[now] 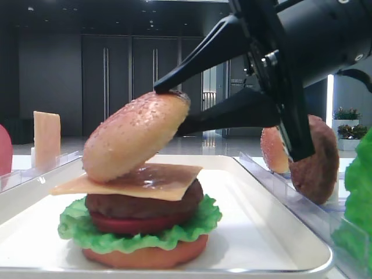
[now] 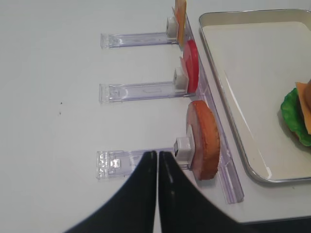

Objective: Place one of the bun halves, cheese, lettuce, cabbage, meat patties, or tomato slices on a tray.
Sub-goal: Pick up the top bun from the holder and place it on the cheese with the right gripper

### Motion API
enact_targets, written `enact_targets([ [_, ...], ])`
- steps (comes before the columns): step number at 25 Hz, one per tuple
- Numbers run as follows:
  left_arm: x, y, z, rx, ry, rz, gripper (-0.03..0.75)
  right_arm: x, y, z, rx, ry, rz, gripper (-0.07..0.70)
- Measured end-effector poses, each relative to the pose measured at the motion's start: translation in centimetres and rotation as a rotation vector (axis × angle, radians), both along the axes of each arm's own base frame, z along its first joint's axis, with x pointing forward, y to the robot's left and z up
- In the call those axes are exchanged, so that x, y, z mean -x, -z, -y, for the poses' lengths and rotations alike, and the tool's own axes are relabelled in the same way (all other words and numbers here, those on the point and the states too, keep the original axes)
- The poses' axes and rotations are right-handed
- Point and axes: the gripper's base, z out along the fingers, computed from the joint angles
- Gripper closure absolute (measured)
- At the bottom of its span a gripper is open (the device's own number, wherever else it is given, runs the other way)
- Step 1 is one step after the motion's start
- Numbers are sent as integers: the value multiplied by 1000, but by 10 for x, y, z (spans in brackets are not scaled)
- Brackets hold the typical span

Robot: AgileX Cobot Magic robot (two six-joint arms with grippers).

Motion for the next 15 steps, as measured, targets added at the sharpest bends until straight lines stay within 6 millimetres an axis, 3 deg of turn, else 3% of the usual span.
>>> enact_targets([
  [15,0,0,0,0,0,0,715,-4,5,3,66,44,10,232],
])
